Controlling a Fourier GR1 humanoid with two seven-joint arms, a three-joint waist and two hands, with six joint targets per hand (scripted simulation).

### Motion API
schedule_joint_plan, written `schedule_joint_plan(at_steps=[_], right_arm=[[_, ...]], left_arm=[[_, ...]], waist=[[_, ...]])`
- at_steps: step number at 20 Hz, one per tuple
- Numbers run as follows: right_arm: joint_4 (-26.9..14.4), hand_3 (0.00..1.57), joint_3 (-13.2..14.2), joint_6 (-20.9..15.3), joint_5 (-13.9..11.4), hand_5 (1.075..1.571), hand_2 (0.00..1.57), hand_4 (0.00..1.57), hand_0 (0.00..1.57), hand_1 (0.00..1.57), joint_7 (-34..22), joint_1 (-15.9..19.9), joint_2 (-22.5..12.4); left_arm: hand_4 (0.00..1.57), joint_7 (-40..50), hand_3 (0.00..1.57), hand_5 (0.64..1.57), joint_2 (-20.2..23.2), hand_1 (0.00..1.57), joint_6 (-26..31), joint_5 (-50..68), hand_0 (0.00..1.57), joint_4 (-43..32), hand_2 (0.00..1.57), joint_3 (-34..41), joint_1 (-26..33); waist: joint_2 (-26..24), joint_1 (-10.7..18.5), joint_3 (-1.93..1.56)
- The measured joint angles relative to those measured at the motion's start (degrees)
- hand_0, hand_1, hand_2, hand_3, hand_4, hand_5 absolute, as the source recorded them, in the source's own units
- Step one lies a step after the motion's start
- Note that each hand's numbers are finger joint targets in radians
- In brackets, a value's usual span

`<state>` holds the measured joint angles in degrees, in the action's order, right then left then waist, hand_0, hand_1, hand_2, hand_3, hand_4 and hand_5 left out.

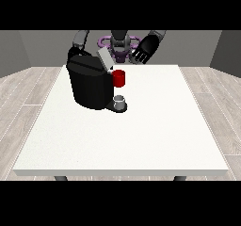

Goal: Insert the coffee pod into the coffee machine and close the lid

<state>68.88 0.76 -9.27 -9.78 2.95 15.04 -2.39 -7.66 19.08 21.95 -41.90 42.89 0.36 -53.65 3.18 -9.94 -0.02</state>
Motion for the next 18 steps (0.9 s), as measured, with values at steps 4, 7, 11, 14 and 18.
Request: schedule_joint_plan(at_steps=[4,7,11,14,18], right_arm=[[1.1,0.0,0.2,0.5,0.4,1.571,0.0,0.0,0.0,0.0,-0.2,1.5,-0.2],[1.7,0.0,0.3,0.0,0.0,1.571,0.0,0.0,0.0,0.0,-0.7,3.1,-0.4],[1.9,0.0,1.6,-0.4,0.6,1.571,0.0,0.19,0.0,0.0,-0.8,5.2,-1.0],[2.5,0.0,1.7,-0.7,0.6,1.571,0.0,0.0,0.0,0.0,-1.4,6.9,-1.0],[3.4,0.0,1.6,-0.9,0.3,1.571,0.0,0.12,0.0,0.0,-2.0,8.6,-1.1]], left_arm=[[0.49,3.0,1.27,1.571,1.2,1.27,2.0,1.8,1.27,-0.8,1.3,3.2,-5.3],[0.48,4.5,1.27,1.571,1.9,1.17,2.8,2.2,1.17,-1.1,1.25,4.3,-8.6],[0.48,4.9,1.25,1.571,3.1,1.25,2.5,1.6,1.25,-1.1,1.3,4.8,-11.4],[0.48,5.4,1.25,1.571,4.7,1.24,3.1,1.6,1.24,-1.9,1.29,5.8,-14.2],[0.49,5.0,1.24,1.571,5.3,1.22,2.4,1.3,1.22,-2.9,1.29,6.2,-15.7]], waist=[[1.9,-2.1,0.01],[3.3,-3.1,0.0],[5.9,-3.8,-0.01],[8.0,-4.9,0.01],[10.4,-6.1,0.0]])
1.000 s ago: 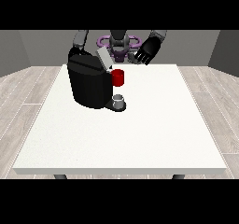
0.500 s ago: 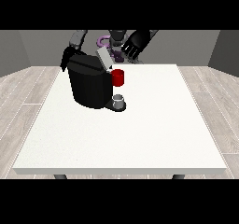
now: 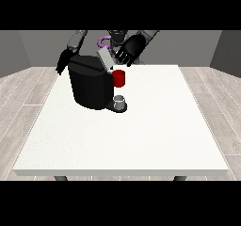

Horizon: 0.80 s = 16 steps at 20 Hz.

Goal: Insert the coffee pod into the coffee machine and close the lid

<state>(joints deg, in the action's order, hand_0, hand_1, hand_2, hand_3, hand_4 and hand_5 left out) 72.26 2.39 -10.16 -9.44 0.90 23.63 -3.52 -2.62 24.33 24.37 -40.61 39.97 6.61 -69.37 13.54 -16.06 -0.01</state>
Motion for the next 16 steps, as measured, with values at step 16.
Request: schedule_joint_plan(at_steps=[16], right_arm=[[-1.0,0.0,1.0,-1.0,-0.4,1.571,0.0,0.1,0.0,0.0,-0.6,2.7,-0.4]], left_arm=[[0.43,-0.7,1.19,1.571,-0.5,1.19,0.2,-1.1,1.19,-2.3,1.23,-0.2,-2.5]], waist=[[3.1,0.0,-0.01]])
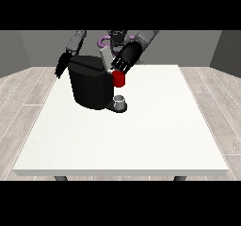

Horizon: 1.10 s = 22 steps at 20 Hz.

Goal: Insert the coffee pod into the coffee machine and close the lid

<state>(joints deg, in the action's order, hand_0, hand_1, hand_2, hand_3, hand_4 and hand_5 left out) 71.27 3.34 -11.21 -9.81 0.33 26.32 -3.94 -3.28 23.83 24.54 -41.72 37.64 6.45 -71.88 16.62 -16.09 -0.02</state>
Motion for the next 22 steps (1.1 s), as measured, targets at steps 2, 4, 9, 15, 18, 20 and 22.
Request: schedule_joint_plan(at_steps=[2,4,9,15,18,20,22], right_arm=[[-0.3,0.0,0.4,0.4,0.4,1.571,0.0,0.0,0.0,0.0,0.4,-0.4,-0.3],[-1.2,0.0,1.2,0.3,0.8,1.571,0.0,0.0,0.0,0.0,1.4,0.2,-0.6],[-0.2,0.0,0.7,0.6,0.9,1.571,0.0,0.0,0.0,0.0,1.0,0.5,-0.3],[-0.1,0.0,0.7,0.4,0.6,1.571,0.0,0.0,0.0,0.0,-0.4,1.7,-0.8],[-1.0,0.0,1.3,0.6,1.0,1.571,0.0,0.0,0.0,0.0,0.9,0.9,-1.0],[-0.6,0.0,1.1,0.9,1.0,1.571,0.0,0.15,0.0,0.0,1.1,0.7,-1.1],[0.0,0.0,1.0,0.6,0.8,1.571,0.0,0.0,0.0,0.0,0.1,1.5,-1.2]], left_arm=[[0.42,-0.2,1.2,1.571,-0.5,1.2,-0.6,-0.3,1.2,0.0,1.25,-0.3,0.7],[0.42,-0.1,1.19,1.571,-0.8,1.17,-1.1,-0.6,1.17,0.5,1.23,-0.4,0.2],[0.39,-1.4,1.21,1.571,0.8,1.23,-1.4,-0.8,1.23,-0.6,1.27,0.3,-0.4],[0.36,-2.2,1.17,1.571,1.0,1.2,-2.1,-1.1,1.2,-1.1,1.22,0.5,-1.3],[0.35,-2.3,1.17,1.571,0.5,1.18,-2.7,-1.4,1.18,-0.8,1.2,0.3,-1.2],[0.17,-2.9,1.18,1.571,1.3,1.27,-3.1,-1.7,1.27,-0.9,1.27,0.4,-1.4],[0.0,-3.6,1.13,1.571,2.0,1.21,-4.0,-2.4,1.21,-1.1,1.23,0.1,-1.4]], waist=[[-0.2,0.1,0.01],[0.4,0.4,0.0],[1.3,-0.6,0.01],[1.7,-0.8,0.01],[1.4,-0.7,0.01],[1.4,-1.0,0.0],[1.8,-1.1,-0.01]])
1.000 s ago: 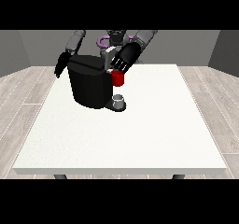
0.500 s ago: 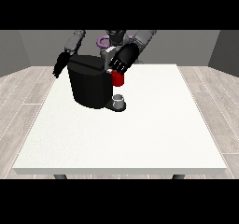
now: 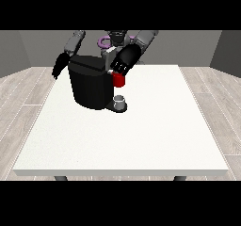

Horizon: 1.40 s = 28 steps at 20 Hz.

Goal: Insert the coffee pod into the coffee machine and close the lid

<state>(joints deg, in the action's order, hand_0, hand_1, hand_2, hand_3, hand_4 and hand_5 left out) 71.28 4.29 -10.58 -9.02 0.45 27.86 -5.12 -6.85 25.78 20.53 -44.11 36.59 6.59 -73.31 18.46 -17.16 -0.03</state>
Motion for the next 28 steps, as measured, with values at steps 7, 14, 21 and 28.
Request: schedule_joint_plan(at_steps=[7,14,21,28], right_arm=[[1.0,0.0,-0.6,-0.4,-0.3,1.571,0.0,0.0,0.0,0.0,-0.6,-0.8,0.6],[1.4,0.0,-0.8,-0.4,-0.5,1.571,0.0,0.04,0.0,0.0,0.0,-1.3,0.4],[1.4,0.0,-0.8,-0.9,-0.9,1.571,0.0,0.07,0.0,0.0,-0.3,0.1,0.4],[0.9,0.0,-1.2,-1.5,-1.7,1.571,0.0,0.16,0.0,0.0,-0.5,0.4,0.6]], left_arm=[[0.0,-2.2,1.02,1.571,1.4,1.17,-2.0,-3.0,1.17,0.6,1.17,-2.2,0.2],[0.0,-3.3,0.96,1.571,2.0,1.14,-3.5,-3.6,1.14,-0.2,1.14,-1.6,0.5],[0.0,-4.8,0.97,1.571,2.0,1.21,-5.2,-3.3,1.21,-0.2,1.19,-0.4,-0.8],[0.0,-7.0,0.8,1.571,2.4,1.09,-6.3,-4.5,1.09,0.0,1.07,-1.1,-1.2]], waist=[[0.4,-0.6,-0.2],[1.4,-0.9,-0.1],[2.7,-1.2,-0.04],[3.2,-1.1,-0.08]])
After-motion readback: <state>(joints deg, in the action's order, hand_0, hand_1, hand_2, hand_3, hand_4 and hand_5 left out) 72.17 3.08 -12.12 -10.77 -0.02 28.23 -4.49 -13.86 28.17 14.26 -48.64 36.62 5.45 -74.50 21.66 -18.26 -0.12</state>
